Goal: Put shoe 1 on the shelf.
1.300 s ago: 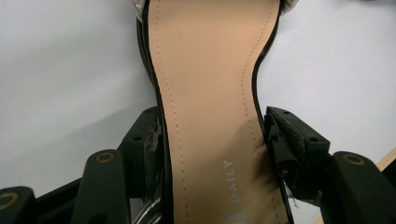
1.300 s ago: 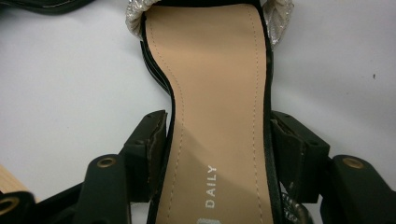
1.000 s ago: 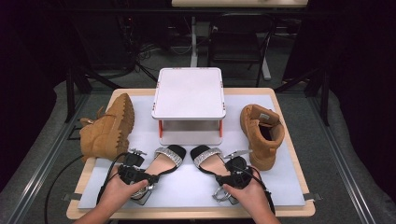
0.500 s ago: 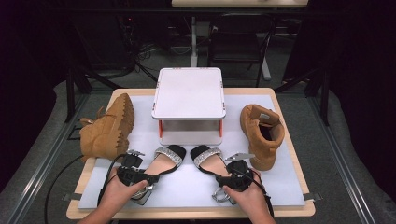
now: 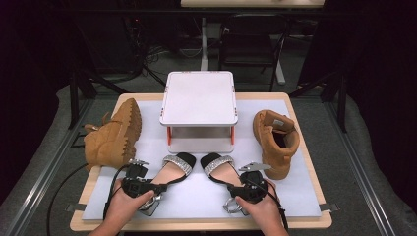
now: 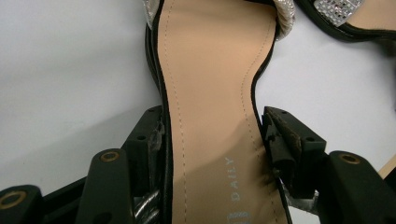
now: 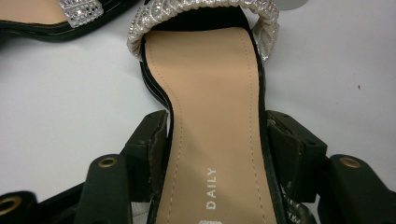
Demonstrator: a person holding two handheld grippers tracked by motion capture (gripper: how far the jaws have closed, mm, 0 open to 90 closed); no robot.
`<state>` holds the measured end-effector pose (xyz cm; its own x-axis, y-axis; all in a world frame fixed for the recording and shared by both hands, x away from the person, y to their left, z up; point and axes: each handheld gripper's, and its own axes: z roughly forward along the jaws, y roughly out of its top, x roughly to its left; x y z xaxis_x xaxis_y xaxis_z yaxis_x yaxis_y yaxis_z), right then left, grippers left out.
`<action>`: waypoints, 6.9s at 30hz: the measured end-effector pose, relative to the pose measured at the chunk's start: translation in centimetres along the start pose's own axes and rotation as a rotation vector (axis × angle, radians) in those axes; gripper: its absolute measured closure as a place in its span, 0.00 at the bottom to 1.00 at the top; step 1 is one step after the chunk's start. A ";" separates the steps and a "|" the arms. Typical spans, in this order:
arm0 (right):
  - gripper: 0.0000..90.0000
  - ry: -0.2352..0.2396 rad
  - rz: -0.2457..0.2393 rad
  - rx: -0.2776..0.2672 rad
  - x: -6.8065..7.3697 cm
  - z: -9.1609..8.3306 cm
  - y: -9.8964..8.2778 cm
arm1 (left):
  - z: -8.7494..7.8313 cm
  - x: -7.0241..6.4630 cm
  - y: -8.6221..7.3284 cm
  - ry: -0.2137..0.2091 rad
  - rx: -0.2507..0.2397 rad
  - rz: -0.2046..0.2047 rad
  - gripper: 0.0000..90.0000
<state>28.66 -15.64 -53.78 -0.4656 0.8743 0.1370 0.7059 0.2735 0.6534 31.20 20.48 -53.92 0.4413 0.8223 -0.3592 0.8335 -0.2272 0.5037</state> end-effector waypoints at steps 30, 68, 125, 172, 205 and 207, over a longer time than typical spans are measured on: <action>0.47 -0.026 0.052 0.022 0.3 -1.2 1.0 | -2.0 -1.0 2.4 0.027 -0.027 -0.016 0.49; 0.47 -0.203 0.188 -0.018 0.7 3.8 8.1 | 2.9 -1.6 8.1 0.146 -0.117 -0.187 0.50; 0.45 -0.148 0.176 -0.001 -0.1 2.7 9.1 | 0.5 -1.2 9.9 0.110 -0.102 -0.121 0.47; 0.45 -0.065 0.010 -0.058 0.6 -3.2 1.8 | -3.4 0.1 -0.2 0.000 -0.075 0.116 0.46; 0.45 -0.114 0.061 -0.006 1.0 1.8 0.7 | 1.7 -1.8 0.0 0.108 -0.135 0.147 0.41; 0.45 -0.113 0.066 -0.004 1.0 1.7 0.7 | 1.7 -1.9 0.0 0.106 -0.130 0.140 0.41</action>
<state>29.60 -13.88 -54.50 -0.3553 0.9299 0.0954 0.7306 0.2126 0.6489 30.99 18.01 -54.59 0.5069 0.8390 -0.1977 0.7136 -0.2799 0.6422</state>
